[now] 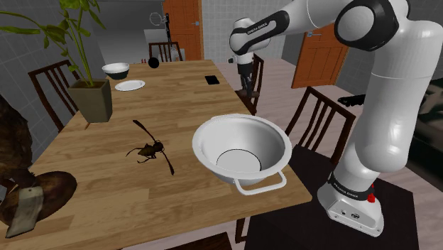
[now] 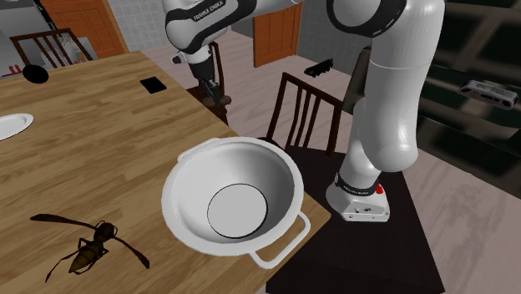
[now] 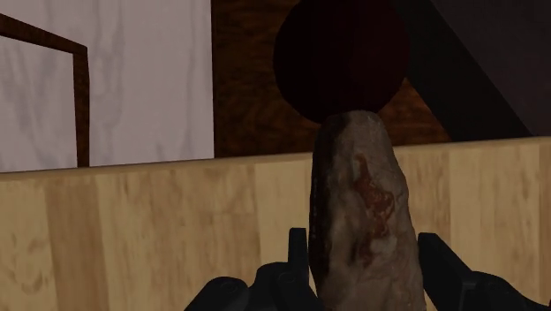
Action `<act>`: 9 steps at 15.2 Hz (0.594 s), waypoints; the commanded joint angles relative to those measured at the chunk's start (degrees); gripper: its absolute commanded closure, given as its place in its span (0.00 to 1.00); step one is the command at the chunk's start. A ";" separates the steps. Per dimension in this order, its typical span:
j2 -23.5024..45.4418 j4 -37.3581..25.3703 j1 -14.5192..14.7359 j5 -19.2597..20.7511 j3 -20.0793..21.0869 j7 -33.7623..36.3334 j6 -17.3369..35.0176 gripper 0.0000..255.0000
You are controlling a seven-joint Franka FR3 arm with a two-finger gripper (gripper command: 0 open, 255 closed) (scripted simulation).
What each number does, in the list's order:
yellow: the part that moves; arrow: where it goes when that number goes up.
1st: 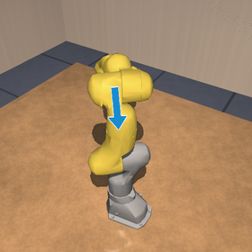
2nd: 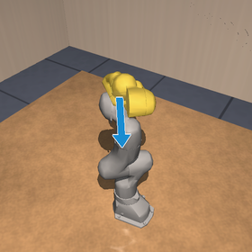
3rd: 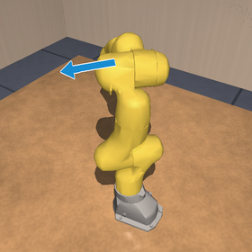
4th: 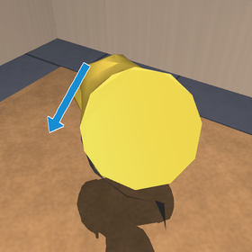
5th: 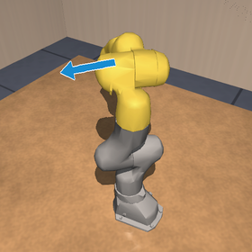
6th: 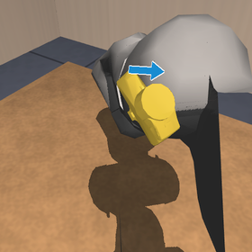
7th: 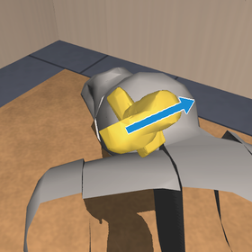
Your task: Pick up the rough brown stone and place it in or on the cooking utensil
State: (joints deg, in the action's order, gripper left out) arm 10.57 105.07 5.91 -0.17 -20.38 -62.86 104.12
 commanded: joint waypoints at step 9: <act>-1.72 -5.78 0.13 0.59 -0.10 0.15 -7.42 1.00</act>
State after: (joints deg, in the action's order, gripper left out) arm 9.09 99.96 6.01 0.35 -20.49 -62.75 97.61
